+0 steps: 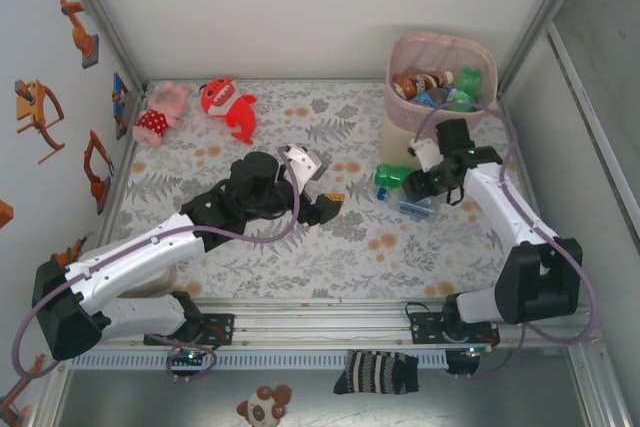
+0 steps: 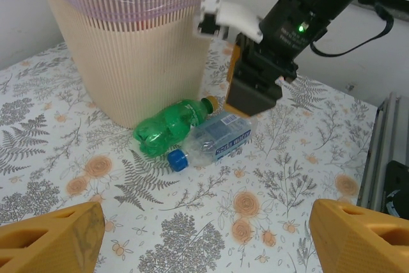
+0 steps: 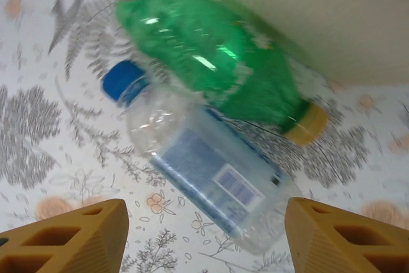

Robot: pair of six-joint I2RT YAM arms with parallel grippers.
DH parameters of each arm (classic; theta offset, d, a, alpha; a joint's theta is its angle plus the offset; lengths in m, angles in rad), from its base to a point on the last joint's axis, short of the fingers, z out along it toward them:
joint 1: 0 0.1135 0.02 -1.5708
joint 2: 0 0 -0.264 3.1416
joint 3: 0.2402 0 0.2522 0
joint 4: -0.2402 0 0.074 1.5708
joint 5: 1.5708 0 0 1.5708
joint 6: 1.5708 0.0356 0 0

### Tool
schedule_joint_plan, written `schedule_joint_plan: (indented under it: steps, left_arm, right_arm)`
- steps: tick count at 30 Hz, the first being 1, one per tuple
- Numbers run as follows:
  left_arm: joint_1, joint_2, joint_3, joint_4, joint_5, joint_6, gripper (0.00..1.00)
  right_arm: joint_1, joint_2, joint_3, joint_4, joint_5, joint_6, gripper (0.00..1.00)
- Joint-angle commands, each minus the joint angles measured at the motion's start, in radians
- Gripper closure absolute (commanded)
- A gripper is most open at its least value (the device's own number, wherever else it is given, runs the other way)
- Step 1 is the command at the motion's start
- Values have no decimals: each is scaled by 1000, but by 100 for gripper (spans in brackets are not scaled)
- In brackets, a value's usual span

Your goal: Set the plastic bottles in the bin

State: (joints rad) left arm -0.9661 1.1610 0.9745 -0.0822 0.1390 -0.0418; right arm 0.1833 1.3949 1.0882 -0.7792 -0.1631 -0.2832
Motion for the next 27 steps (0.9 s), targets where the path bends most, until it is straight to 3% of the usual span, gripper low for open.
schedule_joint_plan:
  steps: [1,10,27]
  left_arm:
    - [6,-14,30,8,6,-11,17]
    - [6,-40,9,11,-14,-14,17]
    - [6,-91,-23,-8,-48,-15,17]
  right_arm:
    - [53,35,54,-36,50,-276,33]
    - [184,240,203,-145,156,-481,33]
    - [342,552,426,-179,276,-464,45]
